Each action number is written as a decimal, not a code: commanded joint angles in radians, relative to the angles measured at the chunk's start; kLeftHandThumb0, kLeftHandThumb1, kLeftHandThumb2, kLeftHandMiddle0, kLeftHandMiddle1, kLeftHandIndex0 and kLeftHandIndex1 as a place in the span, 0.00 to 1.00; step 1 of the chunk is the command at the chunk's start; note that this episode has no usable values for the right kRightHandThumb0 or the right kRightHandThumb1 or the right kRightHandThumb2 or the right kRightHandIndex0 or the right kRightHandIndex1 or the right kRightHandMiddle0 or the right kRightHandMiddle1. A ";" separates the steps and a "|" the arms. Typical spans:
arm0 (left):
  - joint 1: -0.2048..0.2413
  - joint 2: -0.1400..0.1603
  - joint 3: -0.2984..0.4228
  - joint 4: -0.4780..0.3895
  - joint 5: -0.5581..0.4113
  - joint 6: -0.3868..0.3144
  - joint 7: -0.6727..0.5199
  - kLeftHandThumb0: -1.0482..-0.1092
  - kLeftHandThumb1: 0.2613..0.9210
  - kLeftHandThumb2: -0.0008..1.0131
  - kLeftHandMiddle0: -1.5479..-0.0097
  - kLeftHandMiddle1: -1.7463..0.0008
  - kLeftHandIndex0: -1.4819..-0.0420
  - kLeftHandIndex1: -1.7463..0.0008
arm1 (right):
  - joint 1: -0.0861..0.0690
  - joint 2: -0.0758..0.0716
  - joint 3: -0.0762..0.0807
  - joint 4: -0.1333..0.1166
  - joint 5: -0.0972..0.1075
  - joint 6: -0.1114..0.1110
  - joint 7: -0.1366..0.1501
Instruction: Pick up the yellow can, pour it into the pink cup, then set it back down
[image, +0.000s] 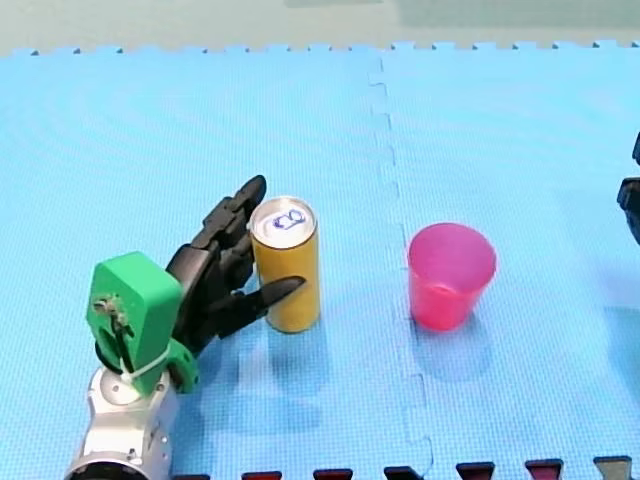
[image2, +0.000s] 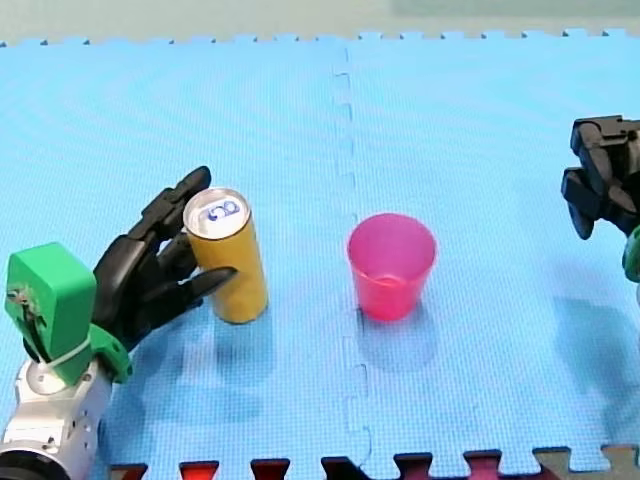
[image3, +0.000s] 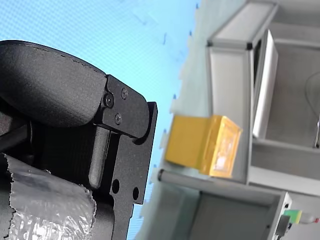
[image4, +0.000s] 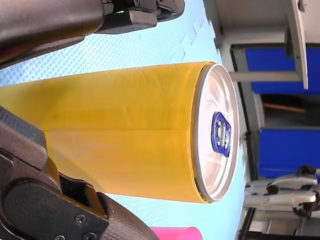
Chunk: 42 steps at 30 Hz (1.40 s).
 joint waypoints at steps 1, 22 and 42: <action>-0.009 0.003 -0.004 0.008 0.006 0.003 -0.005 0.26 0.60 0.00 0.96 1.00 0.93 1.00 | 0.000 -0.003 -0.001 -0.003 0.001 0.000 -0.001; -0.037 0.012 -0.020 0.043 0.018 -0.014 -0.056 0.27 0.61 0.00 0.96 1.00 0.93 1.00 | 0.007 -0.001 0.013 -0.017 -0.011 0.013 -0.018; -0.034 -0.062 0.042 0.059 0.045 -0.061 0.362 0.70 0.71 0.00 0.16 0.98 0.20 0.97 | 0.007 0.006 0.015 -0.016 -0.008 0.010 -0.018</action>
